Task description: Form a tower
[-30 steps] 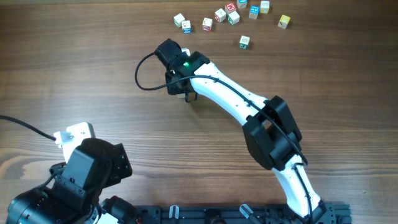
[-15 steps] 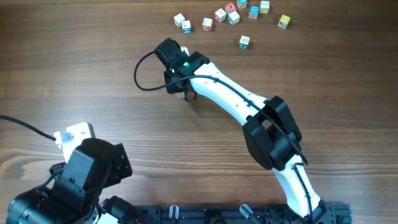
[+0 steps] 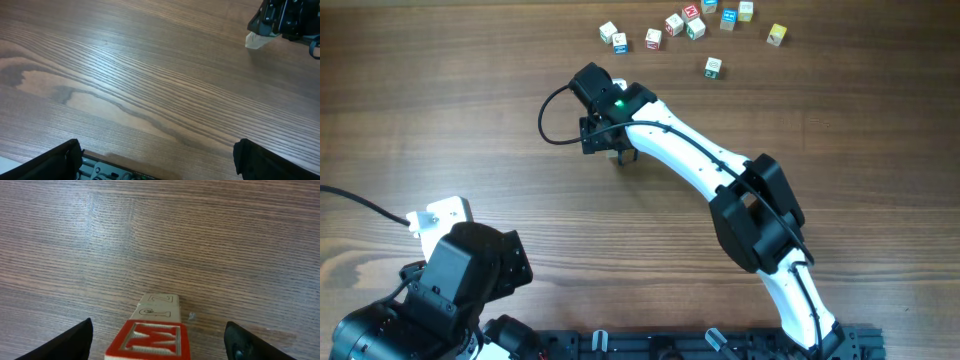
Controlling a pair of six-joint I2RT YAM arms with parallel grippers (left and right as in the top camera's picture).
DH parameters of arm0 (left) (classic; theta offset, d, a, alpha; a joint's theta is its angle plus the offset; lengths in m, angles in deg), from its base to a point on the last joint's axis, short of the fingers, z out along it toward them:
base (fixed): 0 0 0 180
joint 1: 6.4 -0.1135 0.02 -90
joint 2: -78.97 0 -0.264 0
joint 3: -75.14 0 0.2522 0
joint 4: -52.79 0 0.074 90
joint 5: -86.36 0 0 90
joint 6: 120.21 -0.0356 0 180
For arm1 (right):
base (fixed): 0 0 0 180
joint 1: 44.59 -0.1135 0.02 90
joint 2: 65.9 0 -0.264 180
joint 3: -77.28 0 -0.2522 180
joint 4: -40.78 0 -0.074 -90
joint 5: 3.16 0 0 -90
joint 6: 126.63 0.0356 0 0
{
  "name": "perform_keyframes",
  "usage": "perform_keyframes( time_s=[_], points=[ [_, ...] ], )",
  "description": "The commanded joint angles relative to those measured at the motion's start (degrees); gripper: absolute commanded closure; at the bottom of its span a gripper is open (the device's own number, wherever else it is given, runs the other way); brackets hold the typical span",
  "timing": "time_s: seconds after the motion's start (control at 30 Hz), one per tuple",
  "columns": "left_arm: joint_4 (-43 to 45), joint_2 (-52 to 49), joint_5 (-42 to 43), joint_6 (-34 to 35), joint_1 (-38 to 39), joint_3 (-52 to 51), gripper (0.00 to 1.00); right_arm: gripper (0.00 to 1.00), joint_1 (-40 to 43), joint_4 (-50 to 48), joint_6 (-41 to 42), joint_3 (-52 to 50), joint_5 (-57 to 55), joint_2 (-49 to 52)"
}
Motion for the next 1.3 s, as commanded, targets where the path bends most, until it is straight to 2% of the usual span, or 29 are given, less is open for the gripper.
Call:
perform_keyframes(
  time_s=[0.0,0.2,0.43,1.27],
  points=[
    [0.17,0.04,-1.16,-0.68,-0.26,-0.09,0.00,0.19,0.31,0.09,1.38,0.68,0.31,2.58],
    [0.17,0.04,-1.16,-0.68,-0.26,-0.09,0.00,0.25,0.68,-0.02,1.33,0.68,1.51,3.54],
    [0.17,0.04,-1.16,-0.68,-0.26,-0.09,0.00,0.36,0.66,-0.31,1.49,0.68,1.88,3.96],
    [0.17,0.04,-1.16,-0.68,-0.26,-0.09,0.00,0.44,0.66,-0.17,1.92,0.63,2.71,5.38]
  ],
)
